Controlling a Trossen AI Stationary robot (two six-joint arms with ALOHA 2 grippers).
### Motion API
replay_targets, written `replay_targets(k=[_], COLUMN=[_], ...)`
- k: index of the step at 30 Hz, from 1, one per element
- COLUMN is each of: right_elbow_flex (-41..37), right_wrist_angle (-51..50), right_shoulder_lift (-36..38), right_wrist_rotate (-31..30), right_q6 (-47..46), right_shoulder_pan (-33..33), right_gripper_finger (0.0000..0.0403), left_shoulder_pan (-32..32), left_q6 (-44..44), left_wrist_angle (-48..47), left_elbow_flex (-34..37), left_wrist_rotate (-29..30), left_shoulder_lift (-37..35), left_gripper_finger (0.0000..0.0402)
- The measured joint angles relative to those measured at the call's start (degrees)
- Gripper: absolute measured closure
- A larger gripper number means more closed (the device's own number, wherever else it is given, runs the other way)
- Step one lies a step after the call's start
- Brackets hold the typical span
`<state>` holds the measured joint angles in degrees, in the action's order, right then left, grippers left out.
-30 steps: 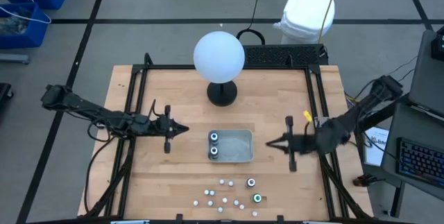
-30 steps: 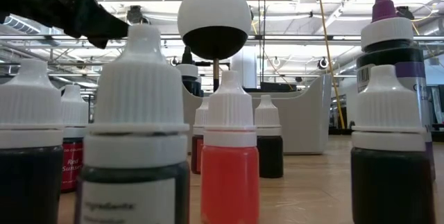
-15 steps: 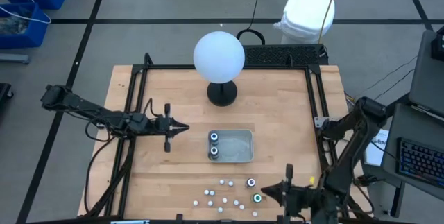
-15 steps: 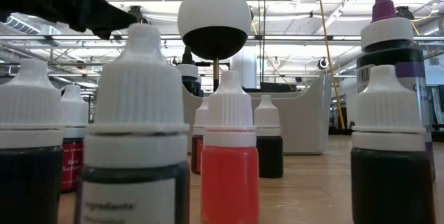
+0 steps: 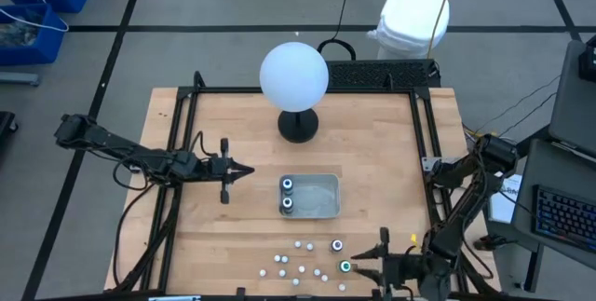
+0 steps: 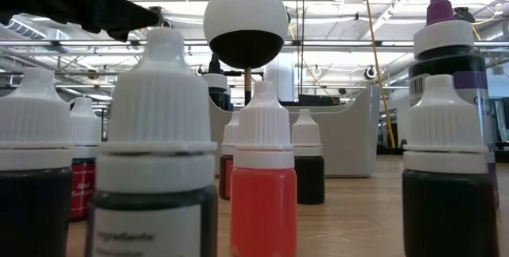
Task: Pick & Place food coloring
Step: Put the large green food coloring bottle into the gray bin
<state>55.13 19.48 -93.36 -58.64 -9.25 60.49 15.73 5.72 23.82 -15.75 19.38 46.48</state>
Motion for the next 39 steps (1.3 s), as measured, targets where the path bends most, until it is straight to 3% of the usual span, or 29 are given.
replay_targets(k=[5,8,22,39], right_elbow_flex=[-5.3,-7.4,-8.5,-8.5], right_wrist_angle=[11.1,11.2,12.0,13.3], right_shoulder_lift=[0.0,-0.1,-3.1,-7.6], right_wrist_rotate=[9.9,10.9,15.4,15.7], right_q6=[1.9,-1.1,-2.1,-6.5], right_shoulder_pan=[-0.5,-1.3,-4.8,-5.8], right_gripper_finger=[0.0216,0.0202,0.0196,0.0195], left_shoulder_pan=[0.0,0.0,0.0,0.0], left_q6=[0.3,1.5,1.6,2.2], left_wrist_angle=[-0.2,-0.3,-1.7,-1.7], left_elbow_flex=[0.0,0.0,0.0,0.0], left_wrist_rotate=[0.0,0.0,0.0,0.2], left_shoulder_lift=[0.0,0.0,0.0,0.0], left_gripper_finger=[0.0376,0.0367,0.0366,0.0366])
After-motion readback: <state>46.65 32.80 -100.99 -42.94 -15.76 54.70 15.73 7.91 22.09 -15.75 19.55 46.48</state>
